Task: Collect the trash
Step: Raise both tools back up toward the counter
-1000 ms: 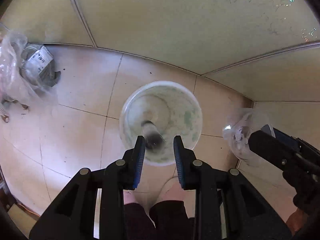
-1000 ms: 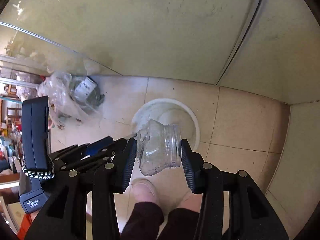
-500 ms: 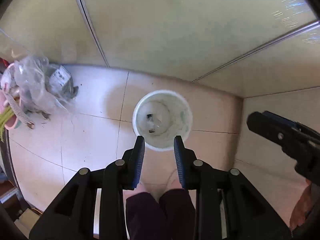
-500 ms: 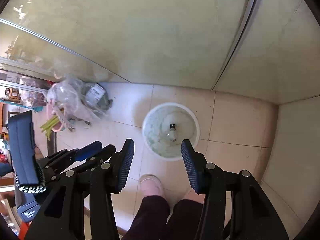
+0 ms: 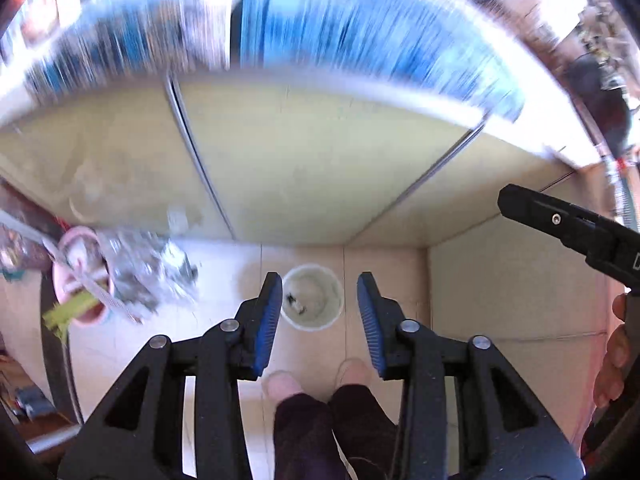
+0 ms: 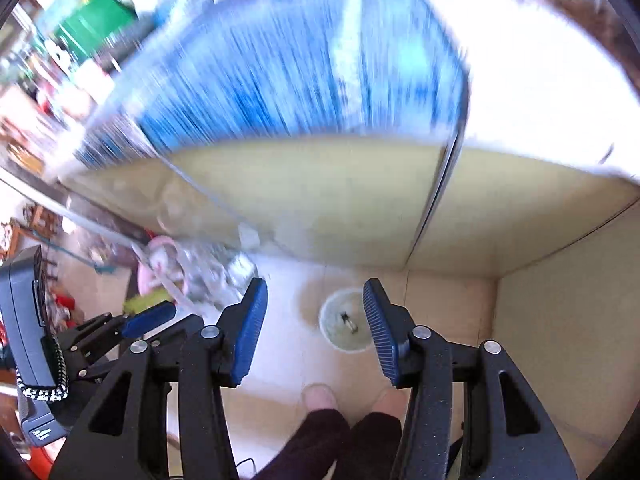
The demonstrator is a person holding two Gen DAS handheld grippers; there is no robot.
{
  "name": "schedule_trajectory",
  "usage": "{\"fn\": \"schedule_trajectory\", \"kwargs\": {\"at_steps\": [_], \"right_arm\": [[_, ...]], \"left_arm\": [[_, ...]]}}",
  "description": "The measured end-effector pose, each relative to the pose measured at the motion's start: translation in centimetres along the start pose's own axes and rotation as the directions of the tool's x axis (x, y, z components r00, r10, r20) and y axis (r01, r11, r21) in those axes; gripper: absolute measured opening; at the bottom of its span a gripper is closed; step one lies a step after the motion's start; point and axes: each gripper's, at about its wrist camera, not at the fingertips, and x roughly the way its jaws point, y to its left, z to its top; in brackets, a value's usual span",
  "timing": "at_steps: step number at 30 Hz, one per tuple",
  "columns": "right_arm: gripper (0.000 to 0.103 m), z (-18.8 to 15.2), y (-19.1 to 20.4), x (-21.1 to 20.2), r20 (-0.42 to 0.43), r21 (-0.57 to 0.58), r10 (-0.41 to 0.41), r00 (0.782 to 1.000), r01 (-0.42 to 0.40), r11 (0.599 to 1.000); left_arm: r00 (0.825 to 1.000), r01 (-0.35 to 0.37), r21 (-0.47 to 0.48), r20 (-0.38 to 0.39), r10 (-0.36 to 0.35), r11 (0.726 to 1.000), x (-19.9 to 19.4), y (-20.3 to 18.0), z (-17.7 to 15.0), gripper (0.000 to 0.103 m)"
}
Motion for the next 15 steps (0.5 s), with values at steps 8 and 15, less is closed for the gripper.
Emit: {"fn": "schedule_trajectory", "kwargs": {"at_steps": [8,15], "right_arm": [[0.060,1.7,3.3,-10.9,0.238,-0.012,-0.061,0.969,0.066,0.998],[0.071,3.9,5.7,-15.1,0.357,0.002,-0.116,0.927,0.124,0.992]], "left_arm": [[0.977,-0.017,0.067,0.212,0.003,0.998,-12.0,-1.8,4.1,0.063],[0.945,-0.003,0.066,0.326,-0.018,0.998,-17.8,-1.9,7.7,0.084]]}}
